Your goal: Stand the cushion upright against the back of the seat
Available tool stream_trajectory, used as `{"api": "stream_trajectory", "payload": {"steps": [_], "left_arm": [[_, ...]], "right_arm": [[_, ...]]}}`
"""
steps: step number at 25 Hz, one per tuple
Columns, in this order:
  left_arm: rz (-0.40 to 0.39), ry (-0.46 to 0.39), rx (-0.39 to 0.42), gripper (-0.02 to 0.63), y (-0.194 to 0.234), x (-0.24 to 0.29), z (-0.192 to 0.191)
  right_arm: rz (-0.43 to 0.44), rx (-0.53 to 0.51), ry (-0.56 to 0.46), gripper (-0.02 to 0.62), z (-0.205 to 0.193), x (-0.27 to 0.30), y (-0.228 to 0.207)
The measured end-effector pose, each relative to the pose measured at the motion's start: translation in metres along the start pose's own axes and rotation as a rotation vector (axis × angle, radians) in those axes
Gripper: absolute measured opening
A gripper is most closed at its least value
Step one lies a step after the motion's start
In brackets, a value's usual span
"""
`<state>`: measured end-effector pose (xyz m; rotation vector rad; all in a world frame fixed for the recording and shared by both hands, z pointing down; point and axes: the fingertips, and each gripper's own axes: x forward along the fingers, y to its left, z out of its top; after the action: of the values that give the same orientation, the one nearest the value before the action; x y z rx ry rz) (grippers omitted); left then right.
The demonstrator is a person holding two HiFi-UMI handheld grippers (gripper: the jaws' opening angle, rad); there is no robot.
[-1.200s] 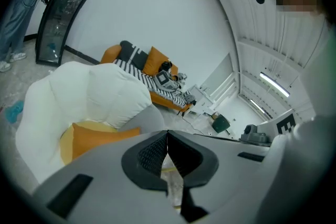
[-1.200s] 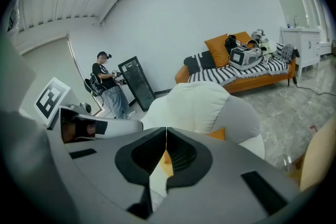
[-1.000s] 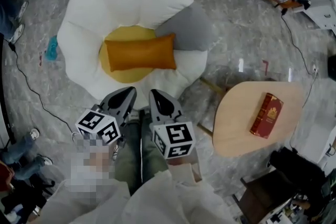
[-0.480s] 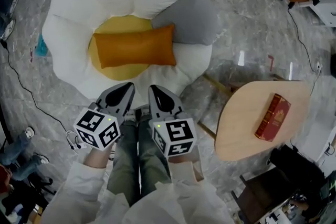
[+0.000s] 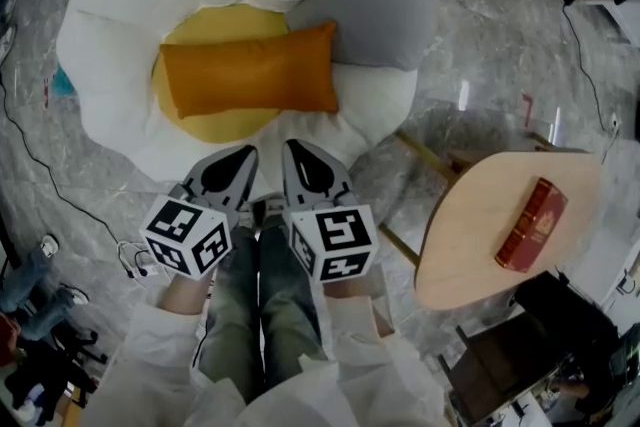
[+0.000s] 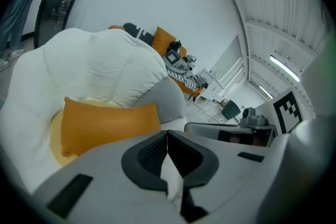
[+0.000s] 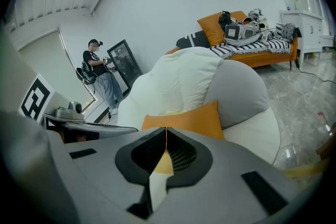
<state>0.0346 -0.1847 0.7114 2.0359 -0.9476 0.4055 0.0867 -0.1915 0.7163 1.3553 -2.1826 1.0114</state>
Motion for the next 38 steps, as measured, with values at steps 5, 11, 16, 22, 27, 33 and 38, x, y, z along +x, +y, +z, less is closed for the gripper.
{"api": "stream_trajectory", "payload": {"steps": [5, 11, 16, 22, 27, 33, 38], "left_arm": [[-0.004, 0.009, -0.020, 0.008, 0.012, 0.022, -0.013], [-0.018, 0.037, -0.019, 0.008, 0.020, 0.047, -0.029], [-0.013, 0.075, -0.029, 0.008, 0.027, 0.064, -0.047], [-0.046, 0.068, -0.058, 0.008, 0.029, 0.083, -0.060], [-0.045, 0.053, -0.092, 0.008, 0.032, 0.095, -0.068], [-0.050, 0.059, -0.104, 0.009, 0.035, 0.108, -0.080], [-0.056, 0.071, -0.100, 0.009, 0.032, 0.115, -0.088]], "right_arm": [[-0.014, -0.004, 0.027, 0.014, -0.019, 0.016, -0.020], [-0.027, -0.017, 0.068, 0.014, -0.042, 0.037, -0.043], [-0.036, -0.009, 0.085, 0.014, -0.057, 0.048, -0.059], [-0.046, -0.020, 0.101, 0.015, -0.070, 0.060, -0.073], [-0.066, -0.040, 0.104, 0.015, -0.077, 0.068, -0.089], [-0.149, -0.057, 0.100, 0.053, -0.086, 0.076, -0.119], [-0.176, -0.085, 0.129, 0.108, -0.096, 0.083, -0.138]]}}
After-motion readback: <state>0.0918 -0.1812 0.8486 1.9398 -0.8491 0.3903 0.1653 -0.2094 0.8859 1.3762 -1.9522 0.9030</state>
